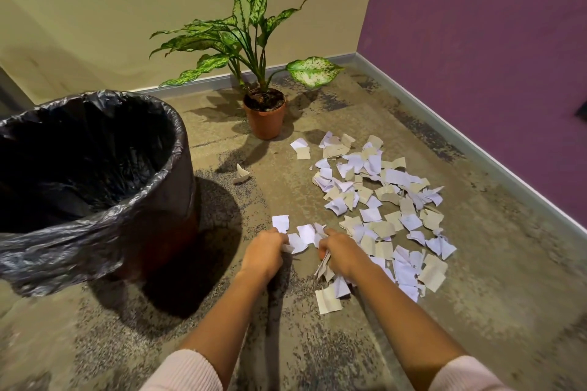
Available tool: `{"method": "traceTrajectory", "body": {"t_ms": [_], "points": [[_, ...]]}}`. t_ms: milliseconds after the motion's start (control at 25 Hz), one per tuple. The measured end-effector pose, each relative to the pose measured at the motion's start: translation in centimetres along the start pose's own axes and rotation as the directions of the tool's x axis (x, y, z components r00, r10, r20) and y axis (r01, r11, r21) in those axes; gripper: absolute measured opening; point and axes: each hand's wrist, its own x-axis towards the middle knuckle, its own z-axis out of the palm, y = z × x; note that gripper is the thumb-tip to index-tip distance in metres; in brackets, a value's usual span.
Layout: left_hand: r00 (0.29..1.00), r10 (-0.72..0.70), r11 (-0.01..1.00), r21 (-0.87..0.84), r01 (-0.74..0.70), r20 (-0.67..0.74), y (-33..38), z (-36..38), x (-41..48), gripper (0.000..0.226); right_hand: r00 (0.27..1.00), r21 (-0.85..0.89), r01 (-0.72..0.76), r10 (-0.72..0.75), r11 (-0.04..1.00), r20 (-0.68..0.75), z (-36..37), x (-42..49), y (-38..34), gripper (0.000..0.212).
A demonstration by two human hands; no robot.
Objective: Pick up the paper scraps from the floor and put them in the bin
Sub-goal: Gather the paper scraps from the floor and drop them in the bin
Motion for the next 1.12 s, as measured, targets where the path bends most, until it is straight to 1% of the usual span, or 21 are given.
{"method": "traceTrajectory", "body": {"t_ms": [120,240,320,440,560,720,880,1000,1120], "points": [[0.999,-0.016,0.999,-0.035,0.015,-0.052,-0.1,-1.6,0.0,0.036,0.994,0.131,-0.064,0.075,0.989,-0.078,-1.5,-0.2,-0.6,0.032],[0.996,-0.010,0.999,-0.039,0.006,-0.087,0.2,-4.0,-0.1,0.028,0.984,0.226,-0.081,0.114,0.971,-0.137,-4.0,-0.2,-1.9,0.033],[0.992,0.015,0.999,-0.033,-0.019,-0.123,0.6,-6.0,-0.2,0.028,0.976,0.282,-0.080,0.133,0.956,-0.174,-6.1,-0.1,-3.0,0.032],[0.981,0.043,0.998,-0.039,-0.052,-0.191,1.4,-9.4,-0.3,0.034,0.960,0.326,-0.068,0.151,0.943,-0.235,-9.3,-0.1,-4.9,0.032],[0.964,0.070,0.996,-0.040,-0.083,-0.256,2.4,-13.4,-0.2,0.032,0.950,0.361,-0.047,0.154,0.932,-0.274,-12.8,-0.2,-6.7,0.035],[0.938,0.080,0.995,-0.022,-0.093,-0.338,2.9,-18.8,-0.1,0.033,0.942,0.343,0.017,0.101,0.939,-0.321,-17.7,-0.1,-9.7,0.036],[0.899,0.081,0.997,0.018,-0.081,-0.429,2.3,-23.9,-0.8,0.018,0.931,0.331,0.098,0.032,0.939,-0.365,-21.8,0.3,-13.9,0.034],[0.862,0.064,0.998,0.045,-0.047,-0.502,1.1,-27.9,-1.5,0.023,0.920,0.320,0.157,-0.021,0.934,-0.390,-24.4,1.2,-17.8,0.034],[0.848,0.029,0.999,0.041,-0.009,-0.528,-1.0,-31.9,-2.1,0.023,0.908,0.307,0.231,-0.090,0.923,-0.410,-26.4,2.2,-22.0,0.036]]}}
